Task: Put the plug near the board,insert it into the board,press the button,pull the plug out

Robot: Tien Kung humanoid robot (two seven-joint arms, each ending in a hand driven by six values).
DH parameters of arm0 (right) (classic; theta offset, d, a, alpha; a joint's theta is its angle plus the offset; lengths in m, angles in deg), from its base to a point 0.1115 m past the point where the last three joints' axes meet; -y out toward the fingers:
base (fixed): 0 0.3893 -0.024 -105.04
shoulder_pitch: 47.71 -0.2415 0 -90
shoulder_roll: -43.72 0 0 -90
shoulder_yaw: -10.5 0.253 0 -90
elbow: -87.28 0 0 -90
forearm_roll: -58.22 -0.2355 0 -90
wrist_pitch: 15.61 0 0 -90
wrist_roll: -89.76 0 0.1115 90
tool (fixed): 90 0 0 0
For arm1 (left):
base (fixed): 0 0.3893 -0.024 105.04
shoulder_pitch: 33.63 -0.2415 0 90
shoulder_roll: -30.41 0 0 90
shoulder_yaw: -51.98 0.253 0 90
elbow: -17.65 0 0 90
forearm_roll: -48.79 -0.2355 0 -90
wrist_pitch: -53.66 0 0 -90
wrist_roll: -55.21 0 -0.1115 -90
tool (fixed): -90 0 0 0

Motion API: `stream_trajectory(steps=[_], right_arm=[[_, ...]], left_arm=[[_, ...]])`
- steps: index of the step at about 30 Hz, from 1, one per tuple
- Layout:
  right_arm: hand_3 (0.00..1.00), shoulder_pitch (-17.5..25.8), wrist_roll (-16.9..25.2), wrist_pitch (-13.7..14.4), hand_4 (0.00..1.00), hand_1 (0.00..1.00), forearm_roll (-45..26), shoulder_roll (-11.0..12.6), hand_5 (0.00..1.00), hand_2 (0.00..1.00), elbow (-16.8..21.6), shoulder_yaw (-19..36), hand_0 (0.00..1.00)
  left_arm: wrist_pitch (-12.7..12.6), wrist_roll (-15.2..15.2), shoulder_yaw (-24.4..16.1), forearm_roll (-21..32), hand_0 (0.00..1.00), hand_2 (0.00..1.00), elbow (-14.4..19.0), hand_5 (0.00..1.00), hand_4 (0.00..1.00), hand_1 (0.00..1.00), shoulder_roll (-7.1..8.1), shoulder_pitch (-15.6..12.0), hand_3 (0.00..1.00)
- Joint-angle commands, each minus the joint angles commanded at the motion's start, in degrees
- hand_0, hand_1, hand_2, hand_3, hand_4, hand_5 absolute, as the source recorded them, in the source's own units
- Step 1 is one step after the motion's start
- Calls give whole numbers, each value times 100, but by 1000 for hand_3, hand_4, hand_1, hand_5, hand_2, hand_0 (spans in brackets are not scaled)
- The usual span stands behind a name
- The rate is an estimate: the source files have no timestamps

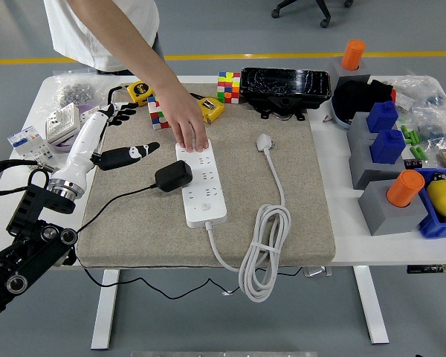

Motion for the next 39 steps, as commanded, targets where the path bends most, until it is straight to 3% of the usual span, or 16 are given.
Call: stream_trajectory(steps=[2,15,39], right_arm=[[598,18,0,3,936,687,-2,8,532,696,0,20,680],[598,60,3,3,935,688,23,13,532,696,11,133,681],[598,-11,1,-4,935,688,2,58,532,696,2,55,684]], left_arm=[[-5,50,40,-1,713,757,-17,495,961,749,-12,-20,770],[116,403,374,-166,741,764,-125,502,944,763,-39,-18,761],[333,812,1244,-642,713,730,373,525,930,716,184,62,716]])
